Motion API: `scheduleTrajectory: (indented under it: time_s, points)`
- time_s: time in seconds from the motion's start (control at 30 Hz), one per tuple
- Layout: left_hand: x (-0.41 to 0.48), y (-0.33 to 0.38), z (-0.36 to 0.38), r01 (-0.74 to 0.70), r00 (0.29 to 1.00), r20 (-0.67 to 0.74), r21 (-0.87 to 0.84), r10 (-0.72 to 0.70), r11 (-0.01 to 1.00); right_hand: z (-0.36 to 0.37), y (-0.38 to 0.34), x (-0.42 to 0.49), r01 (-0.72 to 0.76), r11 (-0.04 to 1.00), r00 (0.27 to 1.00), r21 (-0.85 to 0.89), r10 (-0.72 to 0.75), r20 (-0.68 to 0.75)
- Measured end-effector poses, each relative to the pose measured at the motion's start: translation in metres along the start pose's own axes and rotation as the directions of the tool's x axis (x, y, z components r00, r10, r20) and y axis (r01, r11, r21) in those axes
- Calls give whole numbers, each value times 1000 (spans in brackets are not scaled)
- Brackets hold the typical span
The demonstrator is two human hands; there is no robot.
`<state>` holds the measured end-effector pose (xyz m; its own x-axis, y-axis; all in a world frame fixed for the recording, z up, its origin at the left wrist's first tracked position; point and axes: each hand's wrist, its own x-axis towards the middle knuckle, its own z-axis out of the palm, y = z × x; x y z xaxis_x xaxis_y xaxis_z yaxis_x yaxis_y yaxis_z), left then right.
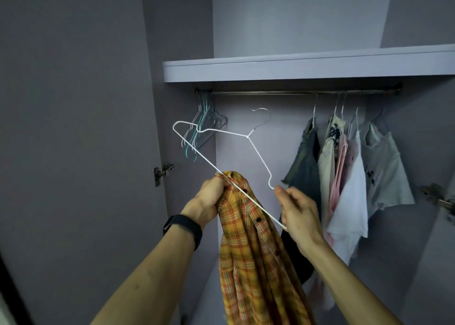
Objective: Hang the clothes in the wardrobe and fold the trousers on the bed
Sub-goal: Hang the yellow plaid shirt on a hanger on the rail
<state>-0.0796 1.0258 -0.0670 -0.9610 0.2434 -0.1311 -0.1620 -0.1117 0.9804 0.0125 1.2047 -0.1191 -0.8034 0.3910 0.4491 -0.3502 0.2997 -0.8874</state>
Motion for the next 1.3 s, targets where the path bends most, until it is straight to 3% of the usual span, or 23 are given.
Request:
scheduleTrajectory:
  time_s: [0.17, 0.3, 0.53, 0.6, 0.7, 0.8, 0.87, 1.0, 1.13, 1.17, 1.23, 1.3]
  points:
    - [1, 12, 0, -44, 999, 20, -79, 46, 996, -8, -14, 18, 61, 996, 994, -59, -66, -86]
    - [-1, 19, -1, -76, 997, 27, -43, 78, 996, -14, -19, 20, 94, 991, 994, -99, -99, -50]
    - [-10, 16, 15, -159, 985, 49, -77, 163, 984, -10, -15, 17, 95, 989, 983, -116, -112, -144]
    - [-7, 13, 16, -243, 970, 43, 60, 241, 968, -14, -9, 15, 88, 990, 989, -114, -101, -108]
    - [-2, 17, 8, -339, 934, 11, 344, 357, 876, -22, -2, 17, 27, 977, 998, -213, -14, 62]
    - [-2, 29, 2, -386, 908, 104, 581, 405, 716, -22, -13, 33, -169, 970, 936, -175, 214, 279]
    - [-3, 40, 1, -417, 891, 135, 622, 434, 663, -21, -27, 51, -288, 953, 898, -95, 303, 319]
    - [-6, 58, -1, -436, 885, 169, 631, 434, 642, -20, -54, 81, -392, 899, 910, 196, 348, 224]
    - [-5, 56, 4, -437, 869, 248, 790, 427, 430, -19, -89, 103, -407, 783, 913, 470, 328, 243]
    - [-4, 54, 5, -433, 876, 258, 793, 407, 429, -16, -96, 105, -403, 773, 915, 491, 327, 236]
    - [-1, 50, 4, -430, 893, 260, 736, 368, 522, -10, -100, 105, -336, 827, 942, 450, 304, 143]
    - [0, 47, -1, -425, 903, 274, 683, 331, 593, -10, -91, 96, -187, 958, 970, 217, 214, -112]
